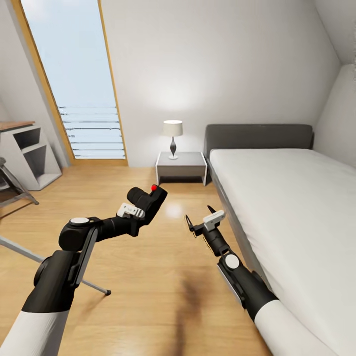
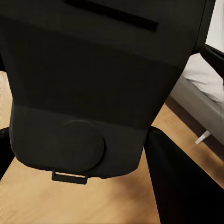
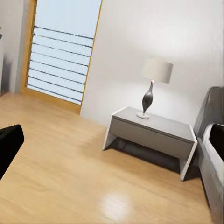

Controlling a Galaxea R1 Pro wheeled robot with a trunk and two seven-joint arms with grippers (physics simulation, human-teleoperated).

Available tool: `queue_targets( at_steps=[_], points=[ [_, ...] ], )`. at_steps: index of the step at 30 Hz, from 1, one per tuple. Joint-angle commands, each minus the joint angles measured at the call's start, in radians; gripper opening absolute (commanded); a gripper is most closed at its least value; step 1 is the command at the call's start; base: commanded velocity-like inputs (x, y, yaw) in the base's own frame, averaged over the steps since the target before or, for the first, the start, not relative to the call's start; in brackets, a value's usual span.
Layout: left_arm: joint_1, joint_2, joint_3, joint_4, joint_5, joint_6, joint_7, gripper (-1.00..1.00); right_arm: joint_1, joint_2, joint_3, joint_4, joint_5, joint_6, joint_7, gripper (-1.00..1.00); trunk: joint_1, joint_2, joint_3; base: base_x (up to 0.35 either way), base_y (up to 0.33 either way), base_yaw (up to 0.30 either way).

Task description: Attach the digital camera to the camera tripod in the bedroom.

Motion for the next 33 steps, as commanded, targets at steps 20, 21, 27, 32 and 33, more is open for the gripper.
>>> queue_targets(
  at_steps=[20,21,27,32,33],
  points=[
    [-0.001,0.000,0.000,-0.002,-0.010,0.004,-0.011,-1.00,0.000,0.000,-0.035,0.001,0.008,-0.004,0.000,1.00,-0.009,0.004,0.077,0.000,0.000,0.000],
    [-0.001,0.000,0.000,-0.003,-0.010,0.004,-0.011,-1.00,0.000,0.000,-0.035,0.001,0.008,-0.003,0.000,1.00,-0.010,0.005,0.080,0.000,0.000,0.000],
    [-0.001,0.000,0.002,-0.003,-0.010,0.018,-0.011,-1.00,0.000,0.000,-0.036,0.001,0.008,0.004,-0.001,1.00,-0.012,0.006,0.104,0.000,0.000,0.000],
    [-0.001,0.000,0.003,-0.019,-0.010,0.111,-0.012,-1.00,0.000,0.000,-0.039,0.001,0.007,0.006,-0.005,1.00,-0.015,0.007,0.123,0.000,0.000,0.000],
    [-0.001,0.000,0.003,-0.022,-0.010,0.111,-0.012,-1.00,0.000,0.000,-0.042,0.001,0.007,0.006,-0.006,1.00,-0.015,0.007,0.127,0.000,0.000,0.000]
  ],
)
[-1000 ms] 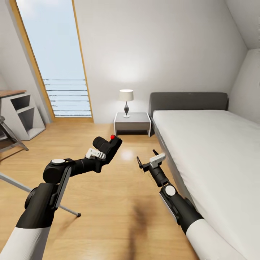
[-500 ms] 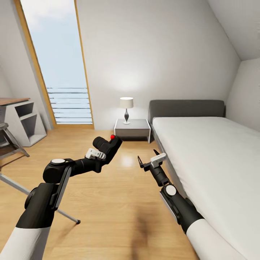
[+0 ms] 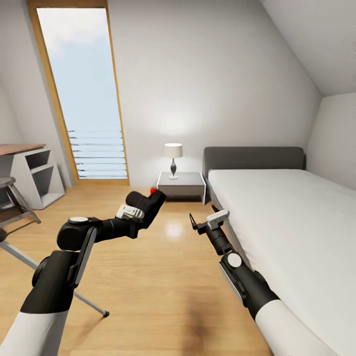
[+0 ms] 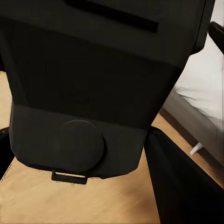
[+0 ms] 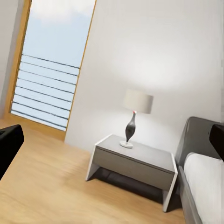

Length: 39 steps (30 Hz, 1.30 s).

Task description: Attach the digital camera to the camera tripod in the bedroom.

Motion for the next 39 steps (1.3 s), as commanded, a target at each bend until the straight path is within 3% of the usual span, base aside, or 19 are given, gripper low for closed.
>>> queue_targets(
  at_steps=[1,6,13,21,35,39],
  points=[
    [-0.001,0.000,-0.002,-0.007,-0.011,0.002,-0.012,-1.00,-0.001,0.000,-0.009,0.001,0.007,-0.002,-0.002,1.00,-0.001,0.000,0.003,0.000,0.000,0.000],
    [-0.001,0.001,-0.017,-0.011,-0.011,0.002,-0.012,-1.00,-0.001,0.000,-0.024,0.001,0.007,-0.002,-0.002,1.00,-0.003,0.001,0.022,0.000,0.000,0.000],
    [-0.001,0.035,-0.045,-0.011,-0.011,0.002,-0.013,-1.00,-0.001,0.000,-0.027,0.001,0.007,-0.002,-0.002,1.00,-0.006,0.003,0.049,0.000,0.000,0.000],
    [-0.001,0.042,-0.054,-0.009,-0.011,0.002,-0.014,-1.00,-0.001,0.000,-0.027,0.001,0.007,-0.002,-0.002,1.00,-0.010,0.005,0.080,0.000,0.000,0.000],
    [-0.001,0.077,-0.060,-0.002,-0.011,0.002,-0.016,-1.00,-0.001,0.000,-0.027,0.001,0.007,-0.002,-0.002,1.00,-0.063,0.103,0.124,0.000,0.000,0.000],
    [-0.001,0.082,-0.115,0.003,-0.011,0.002,-0.016,-1.00,-0.001,0.000,-0.027,0.001,0.007,-0.002,-0.002,1.00,-0.079,0.131,0.137,0.000,0.000,0.000]
  ],
)
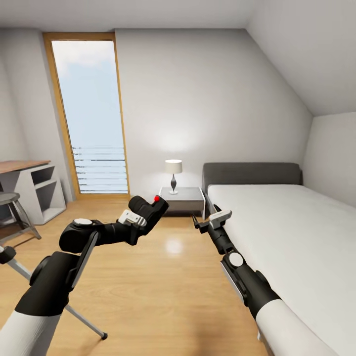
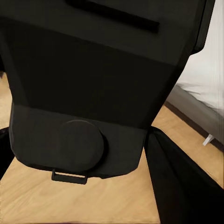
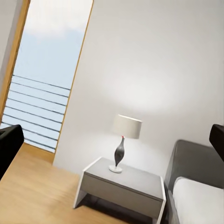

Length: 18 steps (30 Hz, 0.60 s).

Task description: Attach the digital camera to the camera tripod in the bedroom.

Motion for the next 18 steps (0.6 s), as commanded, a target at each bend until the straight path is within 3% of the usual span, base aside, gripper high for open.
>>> queue_targets(
  at_steps=[1,5,8,18],
  points=[
    [-0.001,0.002,-0.030,0.000,-0.014,0.002,-0.011,-1.00,-0.001,0.000,-0.001,0.001,0.007,-0.002,-0.002,1.00,-0.004,0.007,0.002,0.000,0.000,0.000],
    [-0.001,0.004,-0.100,0.001,-0.014,0.002,-0.010,-1.00,-0.001,0.000,-0.001,0.001,0.007,-0.002,-0.002,1.00,-0.020,0.035,0.015,0.000,0.000,0.000],
    [-0.001,0.005,-0.120,0.001,-0.014,0.002,-0.010,-1.00,-0.001,0.000,-0.001,0.001,0.007,-0.002,-0.002,1.00,-0.031,0.056,0.024,0.000,0.000,0.000],
    [-0.001,0.002,-0.127,0.001,-0.014,0.002,-0.009,-1.00,-0.001,0.000,-0.001,0.001,0.007,-0.002,-0.002,1.00,-0.069,0.126,0.055,0.000,0.000,0.000]
  ],
)
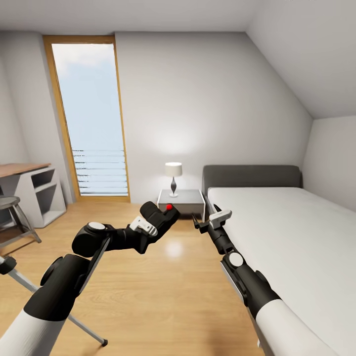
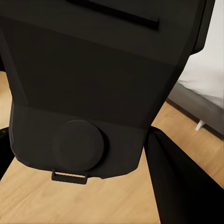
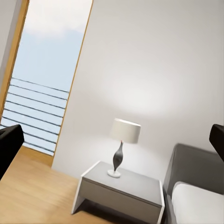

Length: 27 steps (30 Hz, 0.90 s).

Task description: Attach the digital camera to the camera tripod in the bedroom.

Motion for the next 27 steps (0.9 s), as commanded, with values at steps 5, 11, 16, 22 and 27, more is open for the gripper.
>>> queue_targets(
  at_steps=[5,11,16,22,27],
  points=[
    [-0.001,-0.001,-0.001,-0.003,-0.010,0.002,-0.011,-1.00,-0.001,0.000,-0.001,0.001,0.007,-0.002,-0.002,1.00,-0.019,0.035,0.015,0.000,0.000,0.000],
    [-0.001,-0.001,-0.001,-0.006,-0.010,0.002,-0.011,-1.00,-0.001,0.000,-0.001,0.001,0.007,-0.002,-0.002,1.00,-0.042,0.077,0.033,0.000,0.000,0.000],
    [-0.001,-0.001,0.000,-0.007,-0.010,0.002,-0.010,-1.00,-0.001,0.000,-0.001,0.002,0.007,-0.002,-0.002,1.00,-0.062,0.112,0.049,0.000,0.000,0.000],
    [-0.001,0.000,0.004,-0.009,-0.010,0.002,-0.010,-1.00,-0.001,0.000,-0.001,0.003,0.007,-0.003,-0.002,1.00,-0.085,0.154,0.068,0.000,0.000,0.000],
    [-0.001,0.000,0.016,-0.011,-0.010,0.002,-0.010,-1.00,-0.001,0.000,-0.001,0.003,0.007,-0.009,-0.002,1.00,-0.104,0.189,0.084,0.000,0.000,0.000]
  ],
)
